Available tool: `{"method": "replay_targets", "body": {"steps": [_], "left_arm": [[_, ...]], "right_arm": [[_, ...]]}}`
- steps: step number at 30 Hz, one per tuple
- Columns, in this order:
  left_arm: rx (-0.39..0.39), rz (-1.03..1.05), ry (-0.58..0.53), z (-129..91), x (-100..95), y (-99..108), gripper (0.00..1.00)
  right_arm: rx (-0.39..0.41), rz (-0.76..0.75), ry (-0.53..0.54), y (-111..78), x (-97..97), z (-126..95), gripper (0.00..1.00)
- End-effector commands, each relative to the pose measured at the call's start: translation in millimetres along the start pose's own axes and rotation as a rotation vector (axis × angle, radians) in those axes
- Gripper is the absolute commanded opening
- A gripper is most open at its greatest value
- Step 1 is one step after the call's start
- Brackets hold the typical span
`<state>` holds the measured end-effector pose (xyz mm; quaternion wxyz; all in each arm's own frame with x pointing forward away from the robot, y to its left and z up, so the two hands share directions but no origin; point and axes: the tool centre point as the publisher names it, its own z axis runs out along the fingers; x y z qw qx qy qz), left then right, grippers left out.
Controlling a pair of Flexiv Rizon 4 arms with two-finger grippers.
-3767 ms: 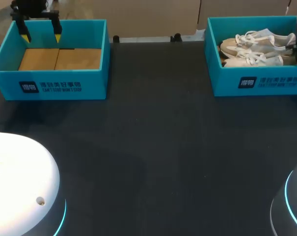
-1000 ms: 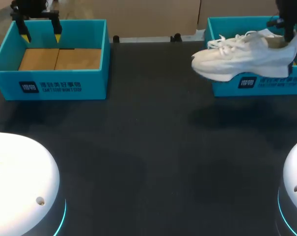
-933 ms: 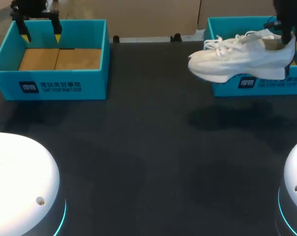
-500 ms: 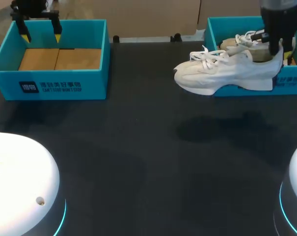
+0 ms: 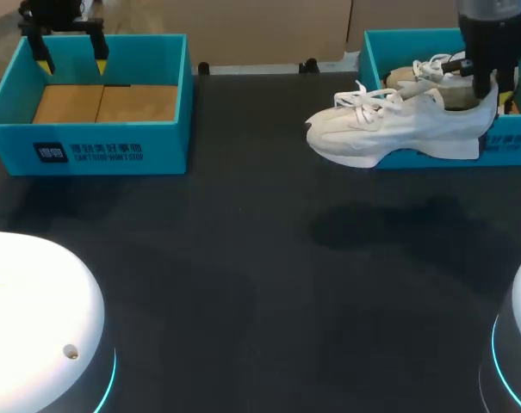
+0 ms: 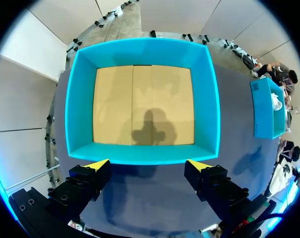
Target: Take the shoe out of the shoebox, open the shoe tongue, remove and reinsert the insole, then place the shoe into the shoebox
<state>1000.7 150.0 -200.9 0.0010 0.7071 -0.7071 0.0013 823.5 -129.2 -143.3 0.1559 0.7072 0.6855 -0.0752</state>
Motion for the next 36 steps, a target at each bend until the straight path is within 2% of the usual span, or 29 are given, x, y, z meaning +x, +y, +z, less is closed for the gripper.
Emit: {"method": "replay_targets", "body": {"steps": [1, 3, 15, 28, 36], "left_arm": [[0.000, 0.000, -0.001, 0, 0.1, 0, 1.00], [0.000, 0.000, -0.001, 0, 0.1, 0, 1.00], [0.000, 0.000, -0.001, 0, 0.1, 0, 1.00], [0.000, 0.000, -0.001, 0, 0.1, 0, 1.00], [0.000, 0.000, -0.001, 0, 0.1, 0, 1.00]], "right_arm": [[-0.001, 0.001, 0.001, 0.0, -0.8, -1, 0.00], [-0.001, 0.001, 0.001, 0.0, -0.8, -1, 0.00], [-0.026, -0.041, -0.001, -27.5, 44.9, -8, 0.00], [-0.003, 0.006, -0.009, -48.7, 84.6, 8, 0.00], [0.000, 0.096, 0.010, -62.3, 87.2, 16, 0.00]]}}
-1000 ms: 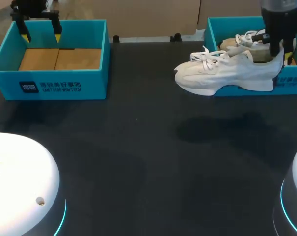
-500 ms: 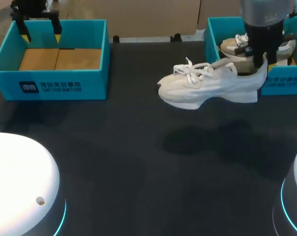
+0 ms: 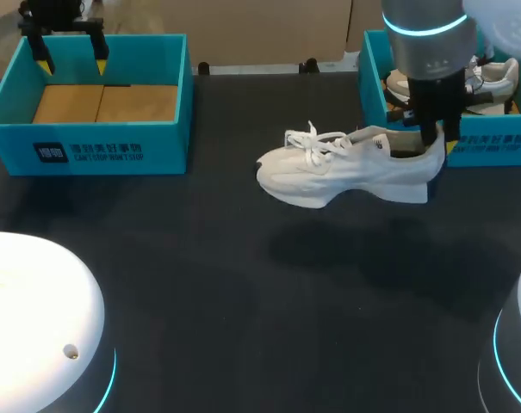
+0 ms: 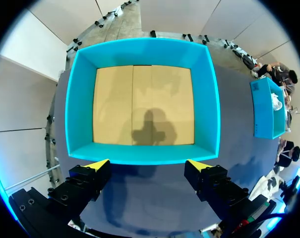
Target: Take the shoe out of the shoebox, open the shoe tongue, remove and reinsert the insole, then place the shoe into the shoebox
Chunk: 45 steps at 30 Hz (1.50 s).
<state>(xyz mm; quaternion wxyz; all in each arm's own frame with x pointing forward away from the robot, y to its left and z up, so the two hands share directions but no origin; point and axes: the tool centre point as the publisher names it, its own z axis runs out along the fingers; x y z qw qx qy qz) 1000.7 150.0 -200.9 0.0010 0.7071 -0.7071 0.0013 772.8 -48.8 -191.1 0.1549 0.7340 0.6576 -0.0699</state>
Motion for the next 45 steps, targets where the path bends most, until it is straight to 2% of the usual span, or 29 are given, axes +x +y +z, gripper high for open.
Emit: {"method": "replay_targets", "body": {"steps": [1, 10, 30, 39, 45], "left_arm": [[0.000, 0.000, -0.001, 0, 0.0, 0, 1.00], [0.000, 0.000, -0.001, 0, 0.0, 0, 1.00], [0.000, 0.000, -0.001, 0, 0.0, 0, 1.00], [0.000, 0.000, -0.001, 0, 0.0, 0, 1.00], [0.000, 0.000, -0.001, 0, 0.0, 0, 1.00]], "right_arm": [[-0.009, 0.035, 0.012, -6.8, -2.2, 4, 0.00], [-0.033, 0.060, 0.023, -14.0, -0.2, 13, 0.00], [-0.048, 0.032, -0.023, -28.3, 13.5, 42, 0.00], [-0.052, 0.016, -0.028, -38.5, 20.1, 67, 0.00], [-0.054, -0.020, -0.023, -43.8, 32.7, 80, 0.00]]}}
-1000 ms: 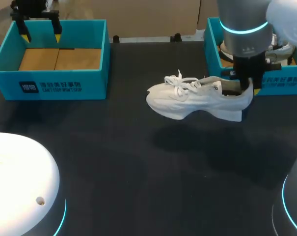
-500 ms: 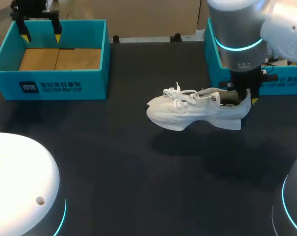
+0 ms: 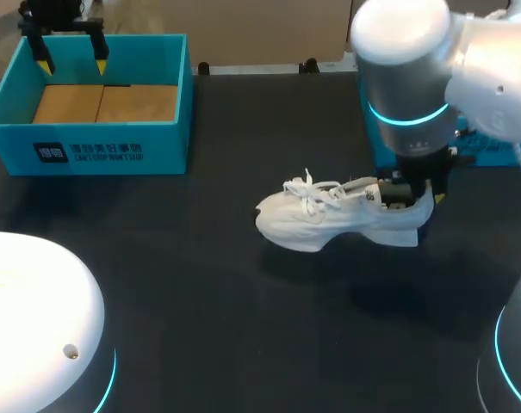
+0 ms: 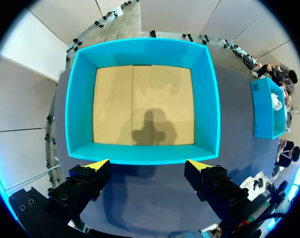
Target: Take the shoe out of the shoebox, open the shoe tongue, remove and reinsert the insole, then place the shoe into the shoebox
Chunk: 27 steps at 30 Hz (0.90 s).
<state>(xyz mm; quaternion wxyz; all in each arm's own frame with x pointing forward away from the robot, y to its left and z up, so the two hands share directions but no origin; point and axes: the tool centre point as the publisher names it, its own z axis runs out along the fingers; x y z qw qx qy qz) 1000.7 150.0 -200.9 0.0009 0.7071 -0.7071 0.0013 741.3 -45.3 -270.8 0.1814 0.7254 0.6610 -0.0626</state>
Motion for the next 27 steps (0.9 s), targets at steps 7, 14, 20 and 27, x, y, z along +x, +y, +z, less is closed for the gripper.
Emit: {"method": "replay_targets", "body": {"steps": [7, 14, 20, 27], "left_arm": [[0.000, 0.000, -0.001, 0, 0.1, 0, 1.00], [0.000, 0.000, -0.001, 0, 0.1, 0, 1.00], [0.000, 0.000, -0.001, 0, 0.1, 0, 1.00], [0.000, 0.000, -0.001, 0, 0.1, 0, 1.00]], "right_arm": [[-0.001, -0.051, 0.005, -4.1, 30.3, 22, 0.00], [-0.001, -0.070, 0.007, -1.1, 43.7, 36, 0.00], [0.014, -0.052, -0.004, 1.5, 52.4, 51, 0.00], [0.025, -0.028, -0.003, 0.9, 57.8, 67, 0.00]]}}
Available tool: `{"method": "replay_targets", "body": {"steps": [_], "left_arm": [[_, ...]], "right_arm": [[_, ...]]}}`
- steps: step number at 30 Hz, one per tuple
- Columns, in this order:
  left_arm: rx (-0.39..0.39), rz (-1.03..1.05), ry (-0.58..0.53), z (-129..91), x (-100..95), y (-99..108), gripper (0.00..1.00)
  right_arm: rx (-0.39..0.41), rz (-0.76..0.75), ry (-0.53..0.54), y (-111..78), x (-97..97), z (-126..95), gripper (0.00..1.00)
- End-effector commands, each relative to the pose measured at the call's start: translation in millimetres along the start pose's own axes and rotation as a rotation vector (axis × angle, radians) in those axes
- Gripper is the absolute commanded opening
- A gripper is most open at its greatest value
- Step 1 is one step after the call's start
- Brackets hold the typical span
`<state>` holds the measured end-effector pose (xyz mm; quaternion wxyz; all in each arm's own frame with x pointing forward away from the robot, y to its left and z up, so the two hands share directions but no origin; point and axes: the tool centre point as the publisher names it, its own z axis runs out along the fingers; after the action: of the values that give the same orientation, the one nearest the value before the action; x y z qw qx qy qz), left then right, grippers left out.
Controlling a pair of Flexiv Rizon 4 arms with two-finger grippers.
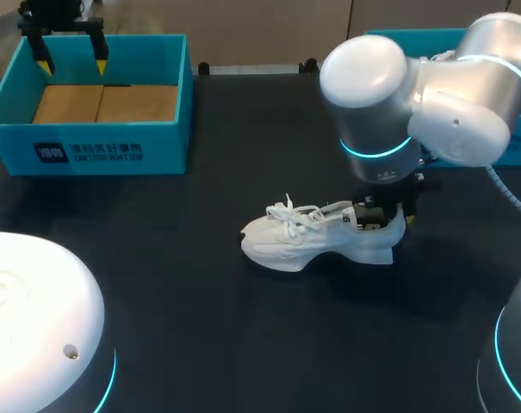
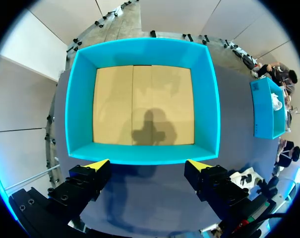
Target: Take the shoe out of the shoebox, open the shoe tongue, remove and reinsert the insole, then place the shoe into the shoebox
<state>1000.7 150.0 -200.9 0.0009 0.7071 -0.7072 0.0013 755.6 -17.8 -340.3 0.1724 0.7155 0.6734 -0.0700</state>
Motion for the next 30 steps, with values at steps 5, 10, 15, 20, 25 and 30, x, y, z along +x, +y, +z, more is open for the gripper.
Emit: {"method": "replay_targets", "body": {"steps": [5, 10, 15, 20, 25, 30], "left_arm": [[0.000, 0.000, -0.001, 0, 0.0, 0, 1.00], [0.000, 0.000, -0.001, 0, 0.0, 0, 1.00], [0.000, 0.000, -0.001, 0, 0.0, 0, 1.00], [0.000, 0.000, -0.001, 0, 0.0, 0, 1.00], [0.000, 0.000, -0.001, 0, 0.0, 0, 1.00], [0.000, 0.000, -0.001, 0, 0.0, 0, 1.00]], "right_arm": [[0.012, 0.020, -0.009, 3.3, 8.4, 18, 0.00], [0.017, 0.044, 0.021, 4.5, 10.5, 26, 0.00], [0.020, 0.053, 0.048, 2.8, 10.7, 31, 0.00], [0.035, 0.061, 0.064, 1.4, 8.9, 36, 0.04], [0.039, 0.050, 0.059, 2.1, 9.5, 36, 0.28], [0.032, 0.034, 0.044, 3.2, 9.4, 30, 0.25]]}}
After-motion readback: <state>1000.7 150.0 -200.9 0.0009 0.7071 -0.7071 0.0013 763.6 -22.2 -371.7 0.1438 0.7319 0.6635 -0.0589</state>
